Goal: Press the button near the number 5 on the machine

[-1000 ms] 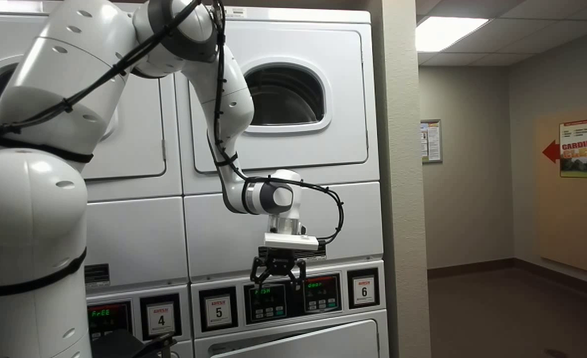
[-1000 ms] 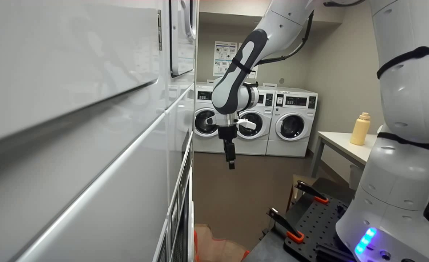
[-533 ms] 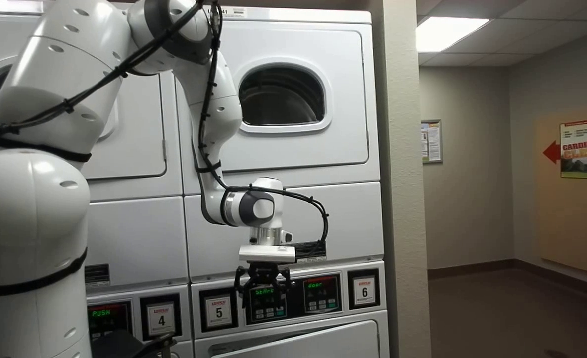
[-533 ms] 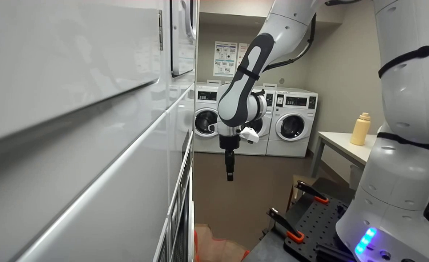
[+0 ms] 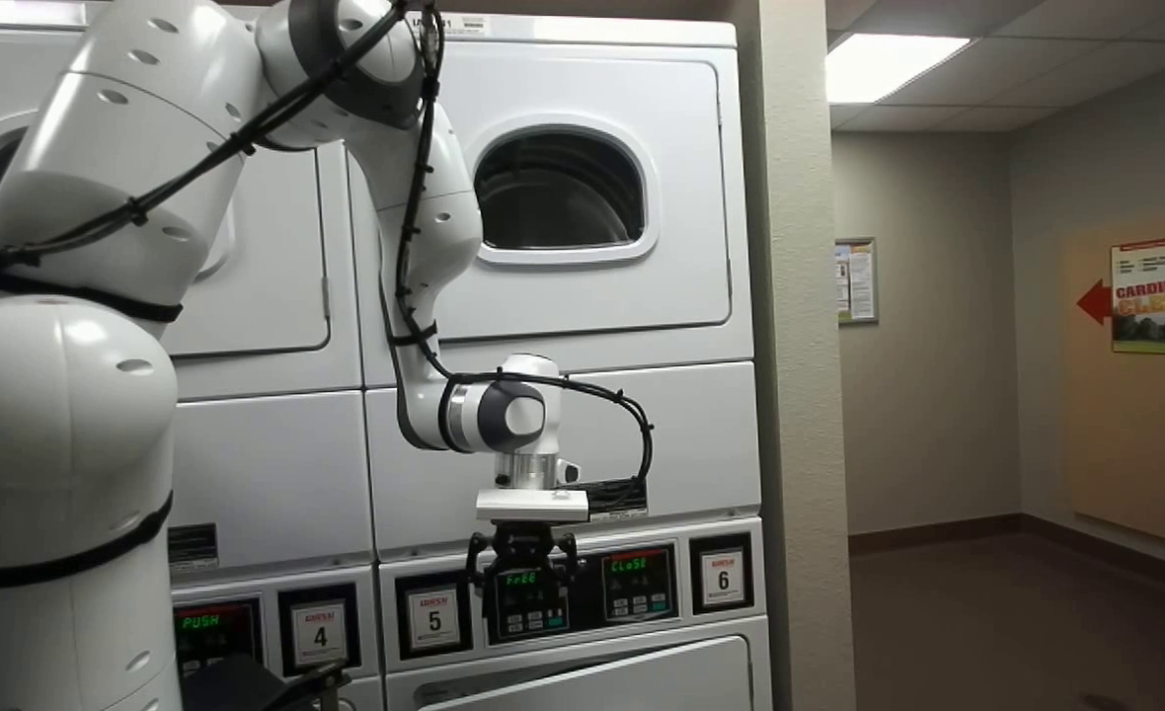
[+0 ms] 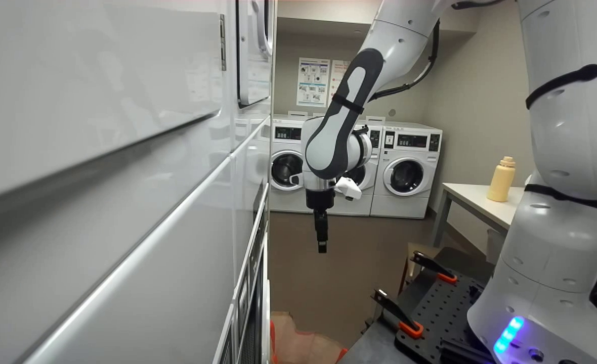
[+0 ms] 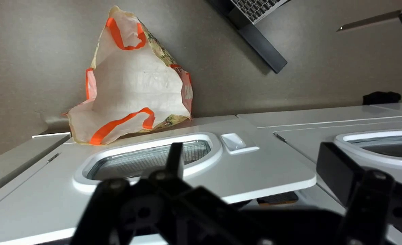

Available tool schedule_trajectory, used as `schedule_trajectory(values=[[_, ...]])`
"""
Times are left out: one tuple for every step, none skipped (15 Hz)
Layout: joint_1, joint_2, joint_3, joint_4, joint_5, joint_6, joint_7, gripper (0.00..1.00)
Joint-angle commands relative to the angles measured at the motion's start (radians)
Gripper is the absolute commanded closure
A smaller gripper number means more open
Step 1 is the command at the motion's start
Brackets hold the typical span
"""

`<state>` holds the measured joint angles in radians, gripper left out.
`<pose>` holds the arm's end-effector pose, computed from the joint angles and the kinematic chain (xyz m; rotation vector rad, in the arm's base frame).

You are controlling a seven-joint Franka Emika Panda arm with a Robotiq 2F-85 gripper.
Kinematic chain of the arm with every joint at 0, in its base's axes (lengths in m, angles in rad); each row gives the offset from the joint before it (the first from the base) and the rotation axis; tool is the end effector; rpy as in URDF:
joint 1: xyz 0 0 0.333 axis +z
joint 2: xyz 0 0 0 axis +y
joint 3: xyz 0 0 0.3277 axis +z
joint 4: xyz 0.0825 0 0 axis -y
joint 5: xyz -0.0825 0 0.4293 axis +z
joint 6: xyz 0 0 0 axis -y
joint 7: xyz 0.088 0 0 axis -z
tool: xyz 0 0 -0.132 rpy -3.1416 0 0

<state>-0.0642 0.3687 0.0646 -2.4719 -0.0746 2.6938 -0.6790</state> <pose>0.4690 0.0057 0.0804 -2.8769 -1.1264 0.2138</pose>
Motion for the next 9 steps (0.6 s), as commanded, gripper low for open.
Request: schedule_trajectory(values=[[0.015,0.038,-0.011,0.004,-0.065,0.037,0.063,0.0],[0.02,0.051,-0.015,0.007,-0.084,0.043,0.08,0.0],[0.024,0.068,-0.018,0.011,-0.099,0.053,0.094,0.0],[0.026,0.087,-0.018,0.017,-0.115,0.063,0.105,0.0],[0.03,0.11,-0.02,0.023,-0.131,0.082,0.12,0.0],[0.034,0.13,-0.023,0.028,-0.146,0.104,0.133,0.0],[0.041,0.153,-0.025,0.035,-0.162,0.132,0.15,0.0],[0.046,0.175,-0.027,0.044,-0.176,0.157,0.164,0.23],[0.049,0.196,-0.025,0.054,-0.187,0.177,0.178,0.26]])
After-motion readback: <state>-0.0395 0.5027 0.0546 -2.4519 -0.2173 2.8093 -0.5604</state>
